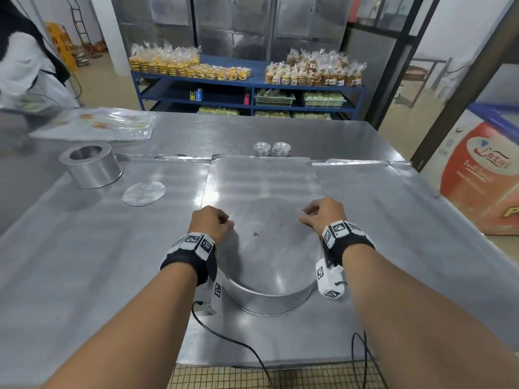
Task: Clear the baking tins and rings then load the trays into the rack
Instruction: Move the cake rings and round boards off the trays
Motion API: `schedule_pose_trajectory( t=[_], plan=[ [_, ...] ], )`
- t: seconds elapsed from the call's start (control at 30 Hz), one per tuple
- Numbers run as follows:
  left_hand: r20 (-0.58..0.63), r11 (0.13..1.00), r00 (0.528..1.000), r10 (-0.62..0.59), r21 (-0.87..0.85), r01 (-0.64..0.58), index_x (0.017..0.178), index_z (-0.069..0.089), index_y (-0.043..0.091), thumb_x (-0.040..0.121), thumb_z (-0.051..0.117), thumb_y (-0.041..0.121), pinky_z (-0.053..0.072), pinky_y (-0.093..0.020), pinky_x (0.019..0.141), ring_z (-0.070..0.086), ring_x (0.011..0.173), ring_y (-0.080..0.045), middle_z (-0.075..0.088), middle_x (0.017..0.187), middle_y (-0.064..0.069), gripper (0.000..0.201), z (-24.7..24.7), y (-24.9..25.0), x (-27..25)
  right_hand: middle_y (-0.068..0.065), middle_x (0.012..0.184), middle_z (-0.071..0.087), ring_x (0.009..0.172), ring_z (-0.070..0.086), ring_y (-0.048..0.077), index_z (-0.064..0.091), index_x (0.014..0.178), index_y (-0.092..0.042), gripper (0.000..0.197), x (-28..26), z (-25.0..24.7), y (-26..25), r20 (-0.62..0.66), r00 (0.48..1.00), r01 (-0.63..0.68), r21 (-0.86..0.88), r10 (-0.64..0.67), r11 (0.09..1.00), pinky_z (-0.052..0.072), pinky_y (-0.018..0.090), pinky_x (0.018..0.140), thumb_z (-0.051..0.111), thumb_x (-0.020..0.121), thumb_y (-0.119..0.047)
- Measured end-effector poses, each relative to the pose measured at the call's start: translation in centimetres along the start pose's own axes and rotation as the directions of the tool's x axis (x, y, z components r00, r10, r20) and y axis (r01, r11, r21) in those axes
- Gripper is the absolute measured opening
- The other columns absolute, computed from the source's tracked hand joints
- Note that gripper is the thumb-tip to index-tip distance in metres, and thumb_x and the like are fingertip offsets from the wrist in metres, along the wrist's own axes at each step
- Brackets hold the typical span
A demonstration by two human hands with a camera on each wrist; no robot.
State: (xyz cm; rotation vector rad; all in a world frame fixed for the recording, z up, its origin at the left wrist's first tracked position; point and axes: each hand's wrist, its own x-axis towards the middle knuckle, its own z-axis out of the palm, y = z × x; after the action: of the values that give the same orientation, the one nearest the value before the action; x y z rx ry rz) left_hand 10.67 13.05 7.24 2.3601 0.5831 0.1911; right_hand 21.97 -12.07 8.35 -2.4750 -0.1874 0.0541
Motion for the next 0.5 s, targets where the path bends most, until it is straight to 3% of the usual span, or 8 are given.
schedule_pose_trajectory(
  t=[0.13, 0.23, 0.3, 0.33, 0.4, 0.47, 0.5],
  plan=[
    [-0.003, 1.0, 1.0, -0.017, -0.006, 0.017, 0.099, 0.08, 0.013, 0.088, 0.07, 0.016, 0.046, -0.019, 0.079, 0.068, 0.099, -0.021, 0.076, 0.095, -0.006, 0.016, 0.2, 0.0, -0.2, 0.003, 0.082, 0.075, 0.075, 0.066, 0.013, 0.08, 0.087, -0.014, 0.018, 0.7, -0.3, -0.3, 0.041, 0.999, -0.005, -0.065, 0.007, 0.998, 0.047, 0.018, 0.072, 0.084, 0.072, -0.021],
    [-0.016, 1.0, 1.0, -0.011, -0.004, 0.011, 0.101, 0.08, 0.015, 0.088, 0.064, 0.008, 0.043, -0.015, 0.079, 0.07, 0.095, -0.02, 0.077, 0.094, -0.006, 0.022, 0.4, 0.2, -0.1, 0.005, 0.086, 0.076, 0.079, 0.07, 0.015, 0.081, 0.089, -0.016, 0.024, 1.3, -0.3, -0.7, 0.107, 0.993, -0.027, -0.123, 0.04, 0.992, 0.054, 0.02, 0.076, 0.087, 0.066, -0.018],
    [-0.008, 0.998, 0.999, -0.041, 0.044, 0.041, 0.089, 0.078, 0.017, 0.085, 0.065, 0.009, 0.042, -0.017, 0.075, 0.065, 0.085, -0.026, 0.073, 0.085, -0.006, 0.016, 0.5, 0.3, 0.3, 0.004, 0.087, 0.075, 0.079, 0.071, 0.016, 0.081, 0.091, -0.017, 0.03, 1.7, -0.3, -0.6, 0.14, 0.988, -0.034, -0.165, 0.057, 0.986, 0.057, 0.023, 0.08, 0.089, 0.062, -0.014],
    [-0.001, 0.994, 0.997, -0.075, 0.08, 0.074, 0.079, 0.073, 0.018, 0.083, 0.066, 0.012, 0.041, -0.019, 0.07, 0.059, 0.077, -0.028, 0.066, 0.079, -0.005, 0.01, 0.4, 0.4, 0.5, 0.004, 0.091, 0.075, 0.083, 0.072, 0.019, 0.08, 0.095, -0.017, 0.035, 1.8, -0.4, -0.4, 0.155, 0.986, -0.039, -0.187, 0.068, 0.982, 0.057, 0.025, 0.082, 0.089, 0.061, -0.012],
    [0.046, 0.973, 0.983, -0.18, 0.155, 0.171, 0.067, 0.058, 0.018, 0.082, 0.069, 0.016, 0.04, -0.02, 0.059, 0.049, 0.063, -0.025, 0.053, 0.071, -0.004, 0.019, 0.3, 0.2, 0.9, 0.009, 0.112, 0.07, 0.1, 0.069, 0.025, 0.075, 0.109, -0.016, 0.047, 2.1, -0.5, 0.2, 0.198, 0.974, -0.061, -0.224, 0.107, 0.973, 0.055, 0.03, 0.092, 0.088, 0.064, -0.01],
    [0.128, 0.944, 0.951, -0.282, 0.216, 0.251, 0.064, 0.06, 0.009, 0.078, 0.071, 0.013, 0.042, -0.021, 0.05, 0.05, 0.055, -0.022, 0.056, 0.069, -0.006, 0.018, 0.1, 0.3, 0.7, 0.01, 0.12, 0.068, 0.108, 0.067, 0.026, 0.071, 0.116, -0.013, 0.051, 2.1, -0.8, 1.0, 0.277, 0.949, -0.07, -0.28, 0.15, 0.957, 0.054, 0.031, 0.095, 0.087, 0.068, -0.012],
    [0.174, 0.931, 0.933, -0.316, 0.249, 0.268, 0.072, 0.067, 0.005, 0.076, 0.074, 0.012, 0.047, -0.023, 0.051, 0.056, 0.058, -0.023, 0.063, 0.074, -0.009, 0.011, 0.1, 0.2, 0.7, 0.009, 0.114, 0.071, 0.104, 0.069, 0.025, 0.073, 0.113, -0.011, 0.048, 2.1, -0.9, 1.4, 0.32, 0.931, -0.077, -0.298, 0.176, 0.951, 0.055, 0.03, 0.09, 0.088, 0.067, -0.015]
  ],
)
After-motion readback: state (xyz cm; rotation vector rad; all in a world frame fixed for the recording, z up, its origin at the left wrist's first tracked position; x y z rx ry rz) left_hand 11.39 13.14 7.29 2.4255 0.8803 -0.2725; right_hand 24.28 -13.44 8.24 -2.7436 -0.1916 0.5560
